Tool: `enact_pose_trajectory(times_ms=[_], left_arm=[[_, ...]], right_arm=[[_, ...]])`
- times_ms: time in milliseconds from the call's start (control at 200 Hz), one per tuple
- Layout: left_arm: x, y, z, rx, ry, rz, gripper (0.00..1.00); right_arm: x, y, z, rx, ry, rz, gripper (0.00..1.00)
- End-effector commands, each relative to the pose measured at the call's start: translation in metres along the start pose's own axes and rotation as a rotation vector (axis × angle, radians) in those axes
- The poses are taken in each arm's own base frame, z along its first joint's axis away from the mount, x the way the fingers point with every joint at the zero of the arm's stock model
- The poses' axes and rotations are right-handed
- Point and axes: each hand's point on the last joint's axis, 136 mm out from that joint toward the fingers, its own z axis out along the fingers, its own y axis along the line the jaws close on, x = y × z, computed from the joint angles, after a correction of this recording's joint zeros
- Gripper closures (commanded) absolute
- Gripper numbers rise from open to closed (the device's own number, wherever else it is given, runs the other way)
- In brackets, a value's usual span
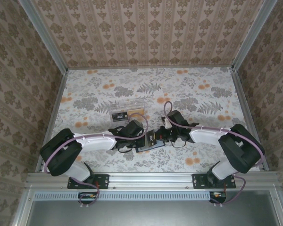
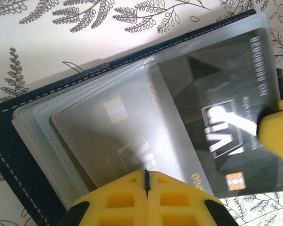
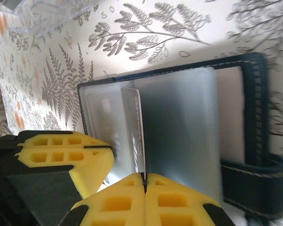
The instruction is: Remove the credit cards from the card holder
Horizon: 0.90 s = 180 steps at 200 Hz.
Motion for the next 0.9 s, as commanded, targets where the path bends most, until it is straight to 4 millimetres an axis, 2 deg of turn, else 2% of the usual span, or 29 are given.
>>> enact_pose_trajectory(times_ms=[0,80,190,265,360,445,495,585,610,675,705,725,765,780,815,835,895], left_arm=[[0.008,0.013,-0.005,-0.061,0.028,0.013,1.00],[0.007,0.011,-0.007,-0.056,0.024,0.017,1.00],[0.000,0.004,-0.015,-0.039,0.003,0.027,1.00],[-0.007,-0.008,-0.024,-0.002,-0.020,0.036,1.00],[-0.021,-0.025,-0.042,0.047,-0.075,0.053,1.00],[-0.033,-0.033,-0.063,0.061,-0.138,0.069,0.98],[-0.040,-0.035,-0.077,0.062,-0.181,0.077,0.86],[-0.049,-0.031,-0.106,0.057,-0.264,0.077,0.55],[-0.051,-0.029,-0.115,0.055,-0.289,0.072,0.44],[-0.054,-0.022,-0.138,0.054,-0.355,0.060,0.26],[-0.054,-0.017,-0.149,0.048,-0.384,0.049,0.23],[-0.055,-0.013,-0.158,0.048,-0.410,0.043,0.17],[-0.055,-0.006,-0.171,0.041,-0.450,0.033,0.14],[-0.054,-0.003,-0.179,0.044,-0.469,0.029,0.09],[-0.053,0.004,-0.190,0.040,-0.502,0.021,0.06],[-0.052,0.007,-0.199,0.044,-0.526,0.016,0.01],[-0.048,0.019,-0.217,0.047,-0.577,0.011,0.01]], right_arm=[[0.002,-0.021,-0.015,0.065,-0.018,0.020,1.00],[0.001,-0.029,-0.024,0.083,-0.030,0.033,1.00],[-0.005,-0.027,-0.048,0.096,-0.084,0.014,1.00],[-0.007,-0.024,-0.062,0.108,-0.113,-0.012,1.00],[-0.011,-0.014,-0.083,0.118,-0.159,-0.060,1.00],[-0.015,-0.004,-0.100,0.123,-0.196,-0.104,1.00],[-0.017,0.001,-0.109,0.129,-0.215,-0.133,1.00],[-0.022,0.017,-0.122,0.115,-0.232,-0.202,1.00],[-0.023,0.022,-0.125,0.111,-0.237,-0.221,1.00],[-0.029,0.038,-0.132,0.091,-0.254,-0.287,1.00],[-0.031,0.047,-0.134,0.085,-0.261,-0.329,1.00],[-0.033,0.052,-0.136,0.086,-0.267,-0.355,1.00],[-0.035,0.064,-0.137,0.084,-0.269,-0.413,1.00],[-0.036,0.069,-0.137,0.083,-0.269,-0.435,1.00],[-0.039,0.080,-0.138,0.081,-0.268,-0.486,1.00],[-0.040,0.088,-0.137,0.076,-0.261,-0.518,1.00],[-0.041,0.110,-0.133,0.062,-0.251,-0.642,1.00]])
